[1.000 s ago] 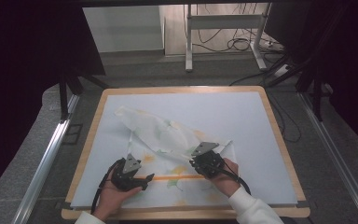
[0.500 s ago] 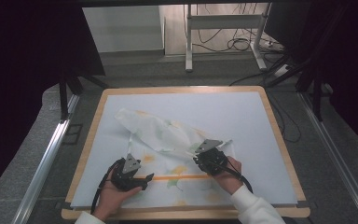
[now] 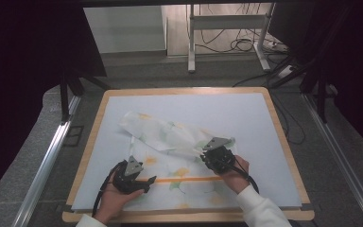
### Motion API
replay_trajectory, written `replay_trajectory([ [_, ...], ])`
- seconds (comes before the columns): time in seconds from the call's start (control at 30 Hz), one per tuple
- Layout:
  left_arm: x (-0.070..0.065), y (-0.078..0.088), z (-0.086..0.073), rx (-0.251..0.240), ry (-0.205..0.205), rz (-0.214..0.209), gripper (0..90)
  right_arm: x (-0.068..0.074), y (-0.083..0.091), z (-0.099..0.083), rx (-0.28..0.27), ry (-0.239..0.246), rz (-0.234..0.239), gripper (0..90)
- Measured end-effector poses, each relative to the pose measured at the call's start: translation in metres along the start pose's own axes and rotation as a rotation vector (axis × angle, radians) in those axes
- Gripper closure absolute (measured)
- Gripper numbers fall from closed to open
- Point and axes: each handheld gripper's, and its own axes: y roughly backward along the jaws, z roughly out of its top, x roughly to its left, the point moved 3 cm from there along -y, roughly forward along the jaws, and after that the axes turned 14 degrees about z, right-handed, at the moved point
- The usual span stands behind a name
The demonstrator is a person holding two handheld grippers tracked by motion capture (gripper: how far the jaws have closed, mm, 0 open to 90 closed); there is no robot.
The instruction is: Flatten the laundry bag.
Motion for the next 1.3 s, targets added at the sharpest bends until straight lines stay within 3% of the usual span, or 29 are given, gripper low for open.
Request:
replay_trajectory([
  [0.7,-0.001,-0.001,0.000,0.002,-0.001,-0.005,27.5,-0.020,0.012,0.012,-0.079,-0.008,-0.027,83.9],
  [1.3,-0.002,-0.002,0.000,0.006,-0.009,-0.007,27.5,-0.040,0.024,0.013,-0.148,-0.052,-0.073,83.9],
])
